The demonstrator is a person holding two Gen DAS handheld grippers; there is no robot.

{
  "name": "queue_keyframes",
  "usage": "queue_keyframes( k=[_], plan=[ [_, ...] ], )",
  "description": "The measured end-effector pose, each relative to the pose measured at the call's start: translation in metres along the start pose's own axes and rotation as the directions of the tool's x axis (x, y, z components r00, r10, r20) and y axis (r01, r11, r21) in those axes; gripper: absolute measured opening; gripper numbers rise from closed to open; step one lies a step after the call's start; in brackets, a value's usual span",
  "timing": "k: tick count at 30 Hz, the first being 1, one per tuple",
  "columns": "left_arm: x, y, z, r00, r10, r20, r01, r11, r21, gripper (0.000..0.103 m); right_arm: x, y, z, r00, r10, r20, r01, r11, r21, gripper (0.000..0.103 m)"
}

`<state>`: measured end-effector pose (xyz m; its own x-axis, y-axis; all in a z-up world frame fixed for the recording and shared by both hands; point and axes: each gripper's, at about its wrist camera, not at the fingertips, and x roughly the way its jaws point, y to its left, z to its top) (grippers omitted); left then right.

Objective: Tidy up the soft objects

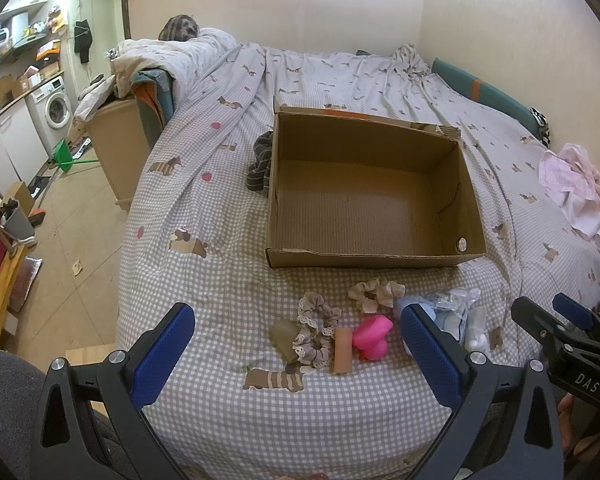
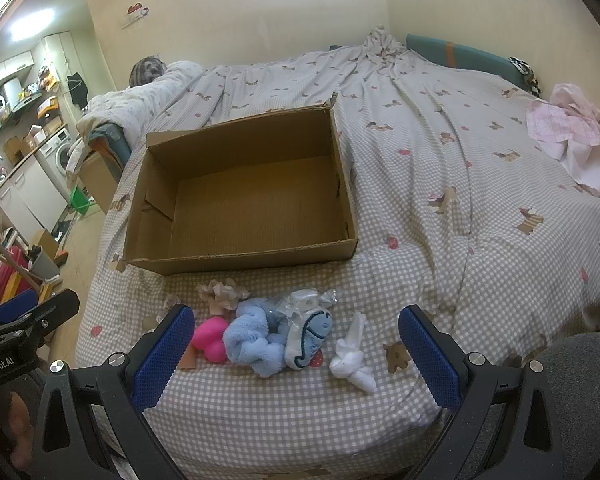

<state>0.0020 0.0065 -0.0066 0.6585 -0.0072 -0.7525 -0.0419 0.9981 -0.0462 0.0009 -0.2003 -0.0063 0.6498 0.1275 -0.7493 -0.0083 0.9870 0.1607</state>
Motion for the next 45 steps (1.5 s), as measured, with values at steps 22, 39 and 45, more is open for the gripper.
queue_keyframes(
  k=[22, 39, 45],
  plan=[
    [0.0005, 0.0033, -0.0013, 1.000, 0.005, -0.005, -0.005, 1.000, 0.002, 0.102, 0.0012, 0.0009, -0.0013, 1.000, 0.002, -0.003, -0.002, 1.000, -0.006, 0.103],
    [0.0006, 0.0020, -0.0066, 1.000, 0.018, -0.014, -0.017, 1.000, 0.002, 0.102, 0.0020, 0.0027, -0.0017, 1.000, 0.003, -0.009, -0.003, 1.000, -0.005, 0.103],
    [0.0002, 0.0009, -0.0053, 1.000, 0.019, -0.015, -0.019, 1.000, 0.002, 0.102, 0.0026, 0.0030, -0.0022, 1.000, 0.001, -0.009, -0.002, 1.000, -0.009, 0.103]
  ],
)
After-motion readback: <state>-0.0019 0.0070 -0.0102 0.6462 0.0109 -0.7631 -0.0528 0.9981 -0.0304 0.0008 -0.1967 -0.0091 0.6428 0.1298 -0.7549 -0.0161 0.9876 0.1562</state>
